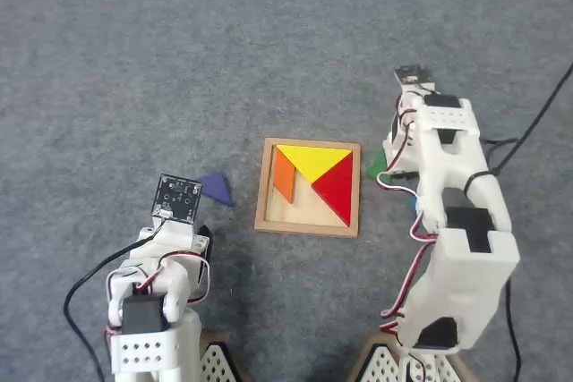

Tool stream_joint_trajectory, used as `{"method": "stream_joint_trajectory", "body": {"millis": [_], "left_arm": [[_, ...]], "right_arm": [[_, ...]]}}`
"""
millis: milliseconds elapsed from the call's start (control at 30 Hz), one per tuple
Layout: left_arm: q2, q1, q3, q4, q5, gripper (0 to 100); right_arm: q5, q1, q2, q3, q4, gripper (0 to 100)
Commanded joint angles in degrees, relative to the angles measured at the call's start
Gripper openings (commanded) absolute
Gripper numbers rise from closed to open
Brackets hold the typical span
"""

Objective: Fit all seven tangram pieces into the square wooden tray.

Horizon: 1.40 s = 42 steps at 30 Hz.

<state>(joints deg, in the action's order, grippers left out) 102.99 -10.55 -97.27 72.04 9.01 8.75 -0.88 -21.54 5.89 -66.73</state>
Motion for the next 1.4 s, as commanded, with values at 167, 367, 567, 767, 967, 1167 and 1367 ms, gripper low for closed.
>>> {"method": "stream_joint_trajectory", "body": {"millis": [167,367,567,767,967,1167,1367], "left_arm": [[1.14,-0.35,0.84,0.26,-0.53,14],[1.14,-0.35,0.84,0.26,-0.53,14],[1.14,-0.35,0.84,0.26,-0.53,14],[1.14,-0.35,0.84,0.26,-0.53,14],[1.14,-0.35,0.84,0.26,-0.53,14],[1.14,-0.35,0.84,0.26,-0.53,14],[1.14,-0.35,0.84,0.26,-0.53,14]], "right_arm": [[-0.97,1.27,1.27,-7.38,-3.38,4.1],[-5.54,1.98,1.27,-10.99,-6.73,14.6],[-20.66,-0.84,-0.48,-16.53,-6.55,17.4],[-40.26,-5.67,-6.55,-18.99,-6.64,17.7],[-50.46,-5.67,-11.74,-20.84,-6.73,17.7],[-53.36,-2.51,-11.82,-20.84,-6.2,17.7],[-53.19,0.31,-12.35,-23.56,-5.67,17.7]]}}
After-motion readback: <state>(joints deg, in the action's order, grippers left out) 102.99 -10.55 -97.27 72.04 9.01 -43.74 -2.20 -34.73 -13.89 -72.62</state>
